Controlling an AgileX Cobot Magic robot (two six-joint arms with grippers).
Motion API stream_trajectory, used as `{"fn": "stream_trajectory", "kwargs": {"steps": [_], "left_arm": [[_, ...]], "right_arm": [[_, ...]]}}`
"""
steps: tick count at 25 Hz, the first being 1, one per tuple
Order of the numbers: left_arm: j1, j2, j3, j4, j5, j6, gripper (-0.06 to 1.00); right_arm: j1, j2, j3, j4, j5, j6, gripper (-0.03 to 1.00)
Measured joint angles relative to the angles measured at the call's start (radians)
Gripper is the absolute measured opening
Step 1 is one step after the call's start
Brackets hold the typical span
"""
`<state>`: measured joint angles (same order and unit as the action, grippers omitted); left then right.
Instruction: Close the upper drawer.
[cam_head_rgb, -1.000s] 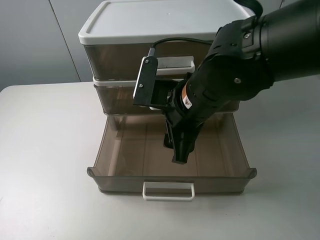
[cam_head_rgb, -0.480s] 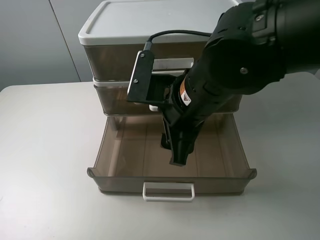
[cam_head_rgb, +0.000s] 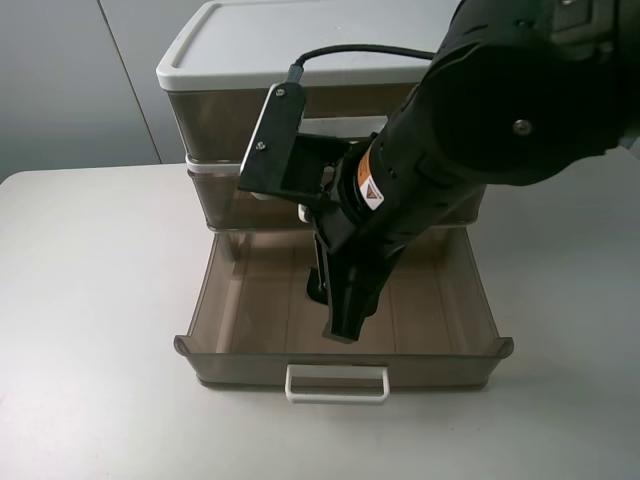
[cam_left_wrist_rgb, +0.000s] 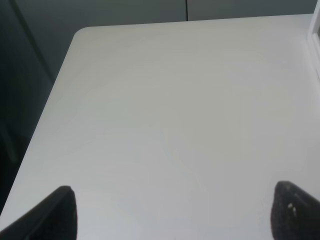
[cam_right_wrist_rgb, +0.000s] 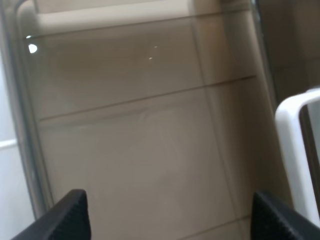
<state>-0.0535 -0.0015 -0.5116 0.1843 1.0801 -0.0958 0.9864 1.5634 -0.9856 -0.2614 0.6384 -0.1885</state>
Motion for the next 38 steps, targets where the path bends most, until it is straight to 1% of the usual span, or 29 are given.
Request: {"fn": "stream_trajectory", "kwargs": {"steps": [5, 8, 12, 17, 20, 26, 34, 38], "left_arm": [[0.000, 0.000, 0.000, 0.000, 0.000, 0.000, 0.74], [0.000, 0.000, 0.000, 0.000, 0.000, 0.000, 0.74], [0.000, 0.000, 0.000, 0.000, 0.000, 0.000, 0.74], [0.000, 0.000, 0.000, 0.000, 0.000, 0.000, 0.74], [0.000, 0.000, 0.000, 0.000, 0.000, 0.000, 0.74], [0.000, 0.000, 0.000, 0.000, 0.000, 0.000, 0.74], [0.000, 0.000, 0.000, 0.000, 0.000, 0.000, 0.74], [0.000, 0.000, 0.000, 0.000, 0.000, 0.000, 0.74]], "right_arm": [[0.000, 0.033, 0.000, -0.035, -0.020, 0.080, 0.51], [-0.002, 0.052, 0.000, -0.056, -0.026, 0.160, 0.51], [-0.008, 0.054, 0.000, -0.145, -0.026, 0.350, 0.51], [-0.008, 0.054, 0.000, -0.176, -0.019, 0.559, 0.51], [-0.008, 0.054, 0.000, -0.204, -0.013, 0.656, 0.51], [-0.017, 0.060, 0.000, -0.256, -0.013, 0.745, 0.51], [-0.034, 0.083, 0.000, -0.282, -0.062, 0.783, 0.51], [-0.034, 0.083, 0.000, -0.303, -0.068, 0.815, 0.50]]}}
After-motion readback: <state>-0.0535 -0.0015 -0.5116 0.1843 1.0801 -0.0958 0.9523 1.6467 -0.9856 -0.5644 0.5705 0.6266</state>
